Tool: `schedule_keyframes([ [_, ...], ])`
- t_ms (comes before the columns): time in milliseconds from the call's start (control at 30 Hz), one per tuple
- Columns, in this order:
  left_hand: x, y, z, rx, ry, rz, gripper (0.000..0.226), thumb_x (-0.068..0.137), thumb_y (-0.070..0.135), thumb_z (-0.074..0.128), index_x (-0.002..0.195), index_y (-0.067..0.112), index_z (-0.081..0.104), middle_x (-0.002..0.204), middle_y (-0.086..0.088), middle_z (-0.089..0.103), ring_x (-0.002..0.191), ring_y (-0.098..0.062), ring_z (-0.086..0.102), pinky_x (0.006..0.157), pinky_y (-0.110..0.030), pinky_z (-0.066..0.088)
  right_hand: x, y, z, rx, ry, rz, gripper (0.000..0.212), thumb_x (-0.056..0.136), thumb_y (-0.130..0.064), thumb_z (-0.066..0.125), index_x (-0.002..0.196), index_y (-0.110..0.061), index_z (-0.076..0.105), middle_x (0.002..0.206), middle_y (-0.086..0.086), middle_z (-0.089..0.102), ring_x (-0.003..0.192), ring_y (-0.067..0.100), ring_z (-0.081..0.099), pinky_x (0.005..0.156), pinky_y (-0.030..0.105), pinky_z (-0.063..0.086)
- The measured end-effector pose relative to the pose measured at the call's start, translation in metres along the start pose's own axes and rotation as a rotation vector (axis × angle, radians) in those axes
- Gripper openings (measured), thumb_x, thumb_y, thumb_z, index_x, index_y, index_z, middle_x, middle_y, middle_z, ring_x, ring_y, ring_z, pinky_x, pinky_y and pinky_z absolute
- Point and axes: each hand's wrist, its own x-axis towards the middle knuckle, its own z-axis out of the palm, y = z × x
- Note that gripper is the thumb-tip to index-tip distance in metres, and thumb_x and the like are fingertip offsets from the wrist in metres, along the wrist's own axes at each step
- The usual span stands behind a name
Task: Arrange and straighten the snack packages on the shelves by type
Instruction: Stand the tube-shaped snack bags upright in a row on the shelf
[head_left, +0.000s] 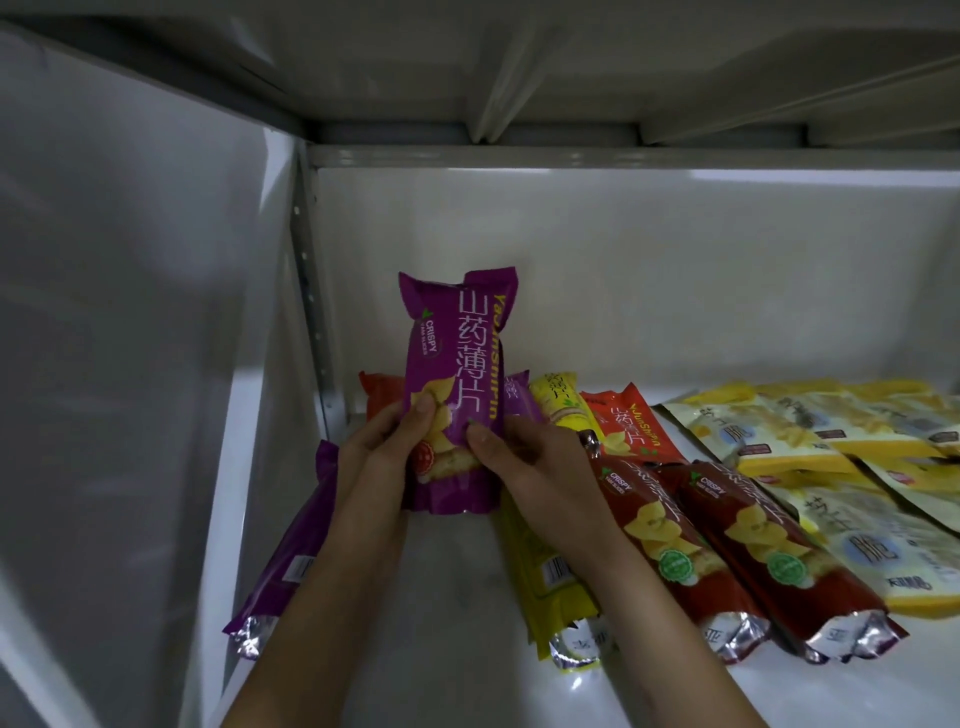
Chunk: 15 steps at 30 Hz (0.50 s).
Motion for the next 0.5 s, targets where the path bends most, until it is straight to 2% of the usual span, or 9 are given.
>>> schedule_keyframes([
  [100,0.001,0.003,0.000,-0.047,0.003,-0.027,0.054,0.089,0.044,0.073,0.131,0.010,0.069,0.123,-0.016,0.075,0.114,-0.036,0.072,0.098,-0.051,0.058,-0.001,-0.003,-0.001,-0.015,0.023,-0.041,0.024,0.095,-0.038,0.075,0.076,-0.023,0.071,0.075,-0.005,0.072,0.074,0.014,0.069,0.065,0.037,0.054],
  [167,0.002,0.005,-0.003,-0.044,-0.013,-0.047,0.069,0.083,0.057,0.077,0.136,0.012,0.066,0.129,-0.016,0.073,0.119,-0.037,0.070,0.106,-0.056,0.052,-0.003,-0.004,-0.001,-0.017,-0.024,-0.052,0.020,0.091,-0.040,0.076,0.074,-0.031,0.070,0.076,-0.005,0.073,0.075,0.014,0.070,0.064,0.033,0.053],
  [267,0.003,0.006,-0.008,-0.021,0.009,-0.026,0.074,0.075,0.059,0.079,0.132,0.013,0.069,0.126,-0.016,0.074,0.117,-0.037,0.071,0.105,-0.057,0.053,-0.004,-0.006,0.000,0.030,-0.076,-0.029,0.013,0.092,-0.045,0.074,0.083,-0.034,0.074,0.087,-0.007,0.078,0.087,0.012,0.075,0.072,0.031,0.059],
  [367,0.003,0.004,-0.011,0.003,-0.006,-0.008,0.063,0.081,0.052,0.075,0.130,0.012,0.071,0.126,-0.017,0.074,0.117,-0.038,0.071,0.105,-0.058,0.052,-0.005,-0.008,0.001,0.077,-0.079,-0.009,0.036,0.098,-0.051,0.065,0.107,-0.019,0.078,0.104,0.000,0.079,0.101,0.019,0.075,0.091,0.044,0.061],
  [433,0.002,0.003,-0.009,0.028,-0.029,-0.015,0.057,0.085,0.049,0.072,0.129,0.012,0.071,0.125,-0.017,0.074,0.115,-0.038,0.072,0.105,-0.059,0.052,-0.006,-0.012,0.000,0.109,-0.045,-0.012,0.042,0.097,-0.049,0.065,0.117,-0.013,0.076,0.108,0.001,0.080,0.104,0.019,0.075,0.095,0.047,0.060],
  [500,0.000,0.003,-0.005,0.030,-0.042,-0.022,0.055,0.088,0.048,0.070,0.130,0.012,0.070,0.124,-0.016,0.074,0.114,-0.038,0.072,0.104,-0.057,0.053,-0.005,-0.012,-0.001,0.119,-0.007,-0.014,0.045,0.094,-0.047,0.068,0.117,-0.010,0.076,0.107,0.002,0.080,0.102,0.020,0.076,0.094,0.052,0.060],
])
